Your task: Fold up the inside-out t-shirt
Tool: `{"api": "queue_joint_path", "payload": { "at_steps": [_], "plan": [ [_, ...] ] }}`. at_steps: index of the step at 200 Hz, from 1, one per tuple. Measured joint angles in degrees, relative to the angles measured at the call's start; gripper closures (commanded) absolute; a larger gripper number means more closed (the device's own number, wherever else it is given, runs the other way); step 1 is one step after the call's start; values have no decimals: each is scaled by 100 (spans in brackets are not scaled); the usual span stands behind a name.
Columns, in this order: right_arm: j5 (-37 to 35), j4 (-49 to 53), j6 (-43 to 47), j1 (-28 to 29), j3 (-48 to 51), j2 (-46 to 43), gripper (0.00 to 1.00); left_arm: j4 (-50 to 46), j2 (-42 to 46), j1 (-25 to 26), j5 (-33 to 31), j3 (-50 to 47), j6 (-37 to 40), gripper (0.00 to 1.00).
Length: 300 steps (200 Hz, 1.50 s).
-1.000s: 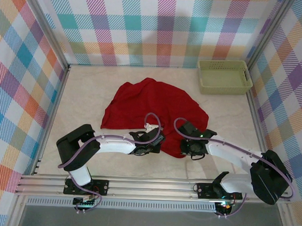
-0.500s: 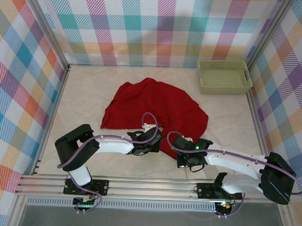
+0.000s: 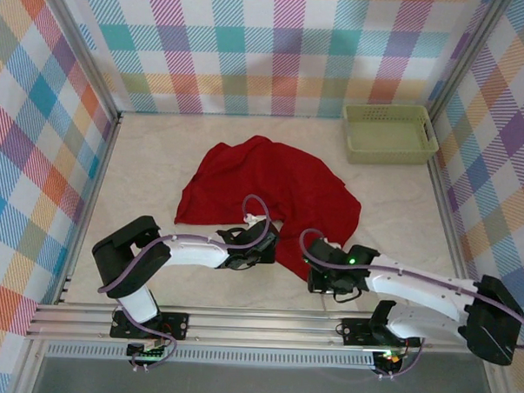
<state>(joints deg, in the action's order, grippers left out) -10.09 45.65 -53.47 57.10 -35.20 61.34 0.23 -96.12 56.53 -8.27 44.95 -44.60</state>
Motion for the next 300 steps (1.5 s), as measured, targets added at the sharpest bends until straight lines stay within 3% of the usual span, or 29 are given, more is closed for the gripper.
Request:
{"api": "queue_joint_path", "payload": {
  "at_steps": [27,88,117,156,166,187,203,214,226,246,266,300],
  "plan": [
    [140,-326,-321,-472,284,-164,54,22,9,-4,13,-17,0,93],
    [400,-1104,-732,-577,380,752,60,22,9,-7,26,-17,2,93],
    [435,-1023,-756,-601,256,1099,71,24,9,-7,24,-20,2,92],
    [365,-778,-743,-616,101,1266,98,63,31,-7,26,-55,2,92],
    [367,-809,-686,-614,79,1246,100,61,37,-7,24,-55,4,91],
    [164,-610,-584,-614,-22,1145,100,-26,101,-11,26,-55,70,79],
    [-144,-216,-446,-638,-260,887,100,-140,282,-42,22,-59,149,58],
    [-374,68,-334,-715,-466,688,100,-199,632,-85,4,-140,317,46],
    [-627,334,-216,-846,-682,540,100,-339,1193,-155,-76,-271,437,41],
    [-962,664,-17,-1108,-883,439,100,-780,2262,-520,-195,-348,619,38],
    [-1137,872,186,-1447,-894,350,100,-1491,2966,-1388,-518,-315,745,27],
    [-1185,927,579,-2100,-894,114,100,-2612,2708,-2765,-813,-319,898,27]
  ]
}}
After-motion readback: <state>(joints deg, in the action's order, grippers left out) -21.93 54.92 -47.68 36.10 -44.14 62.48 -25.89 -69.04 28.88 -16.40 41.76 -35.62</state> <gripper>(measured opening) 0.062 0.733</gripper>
